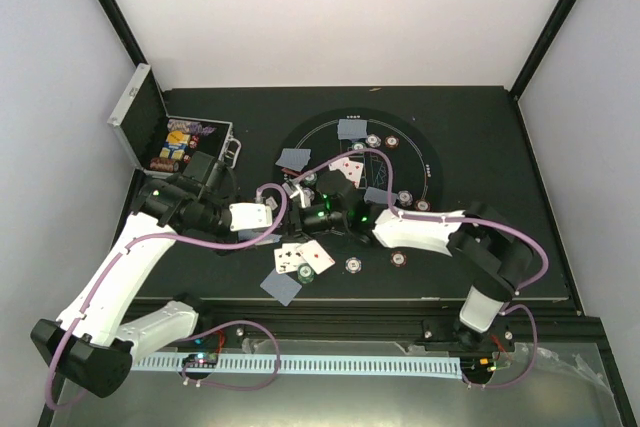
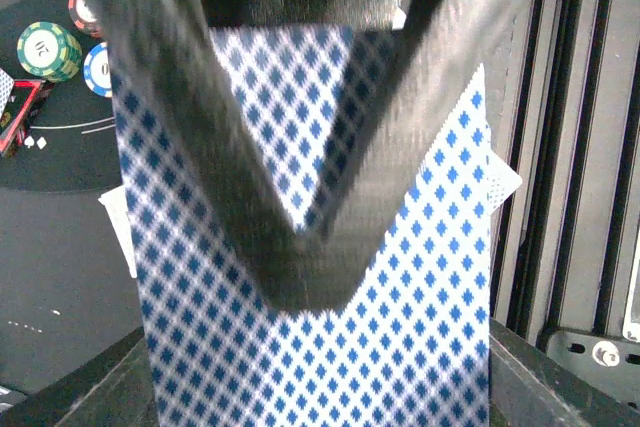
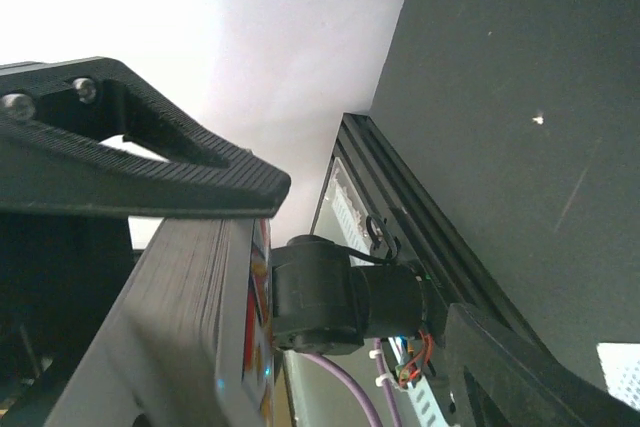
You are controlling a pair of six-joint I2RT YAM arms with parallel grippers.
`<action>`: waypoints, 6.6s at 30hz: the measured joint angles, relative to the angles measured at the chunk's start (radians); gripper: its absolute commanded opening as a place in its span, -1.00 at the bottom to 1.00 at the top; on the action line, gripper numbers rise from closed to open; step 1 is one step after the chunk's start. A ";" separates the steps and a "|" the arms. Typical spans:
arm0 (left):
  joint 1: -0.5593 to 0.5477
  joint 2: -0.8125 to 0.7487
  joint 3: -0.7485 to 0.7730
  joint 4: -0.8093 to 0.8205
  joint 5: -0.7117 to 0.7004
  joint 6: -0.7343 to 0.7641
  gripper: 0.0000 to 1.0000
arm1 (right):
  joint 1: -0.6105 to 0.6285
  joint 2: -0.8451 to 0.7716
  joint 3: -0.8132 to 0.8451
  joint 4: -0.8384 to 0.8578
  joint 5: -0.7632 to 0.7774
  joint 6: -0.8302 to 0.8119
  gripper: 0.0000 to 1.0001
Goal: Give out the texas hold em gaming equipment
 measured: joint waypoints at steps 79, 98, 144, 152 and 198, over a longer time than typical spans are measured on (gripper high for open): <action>0.000 0.011 0.000 0.001 -0.037 0.000 -0.97 | -0.224 0.329 0.406 -0.759 1.379 -1.593 -0.97; 0.000 0.024 0.000 0.003 -0.039 0.000 -0.97 | -0.221 0.361 0.406 -0.806 1.408 -1.557 0.66; 0.000 0.016 -0.002 0.003 -0.055 0.003 -0.97 | -0.528 0.135 0.351 -0.964 0.711 -1.028 0.36; 0.000 0.016 -0.002 0.004 -0.055 0.003 -0.97 | -0.527 0.207 0.278 -0.899 0.601 -0.961 0.33; 0.000 -0.010 -0.008 0.003 -0.059 0.002 -0.97 | -0.414 -0.031 -0.054 -0.794 0.599 -0.884 0.40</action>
